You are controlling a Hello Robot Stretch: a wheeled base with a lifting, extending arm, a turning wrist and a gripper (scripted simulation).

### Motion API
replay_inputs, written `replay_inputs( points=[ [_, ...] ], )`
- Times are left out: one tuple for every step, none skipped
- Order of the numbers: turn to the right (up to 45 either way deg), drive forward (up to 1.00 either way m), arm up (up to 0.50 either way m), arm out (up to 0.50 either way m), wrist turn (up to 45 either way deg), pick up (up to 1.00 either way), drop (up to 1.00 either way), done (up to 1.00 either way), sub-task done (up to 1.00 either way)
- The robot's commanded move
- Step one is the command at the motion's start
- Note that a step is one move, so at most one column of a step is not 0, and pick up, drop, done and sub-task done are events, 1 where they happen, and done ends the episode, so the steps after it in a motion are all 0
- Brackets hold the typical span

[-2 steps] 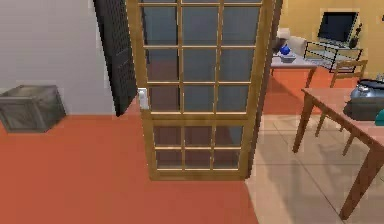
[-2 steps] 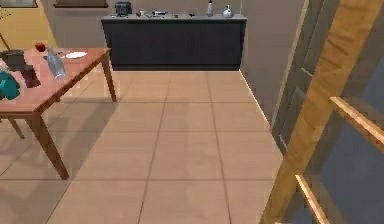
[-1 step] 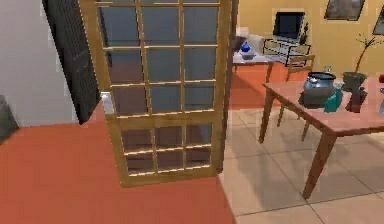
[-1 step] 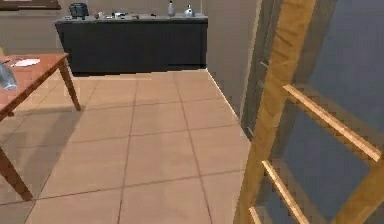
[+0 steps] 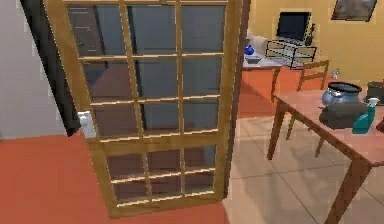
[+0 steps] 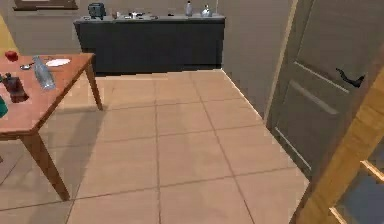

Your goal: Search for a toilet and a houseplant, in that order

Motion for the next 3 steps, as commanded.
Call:
replay_inputs(
  points=[
    [-45.0, 0.00, 0.00, 0.00, 0.0, 0.00, 0.00, 0.00, 0.00],
    [-15.0, 0.00, 0.00, 0.00, 0.0, 0.00, 0.00, 0.00, 0.00],
    [-3.0, 0.00, 0.00, 0.00, 0.0, 0.00, 0.00, 0.00, 0.00]
  ],
)
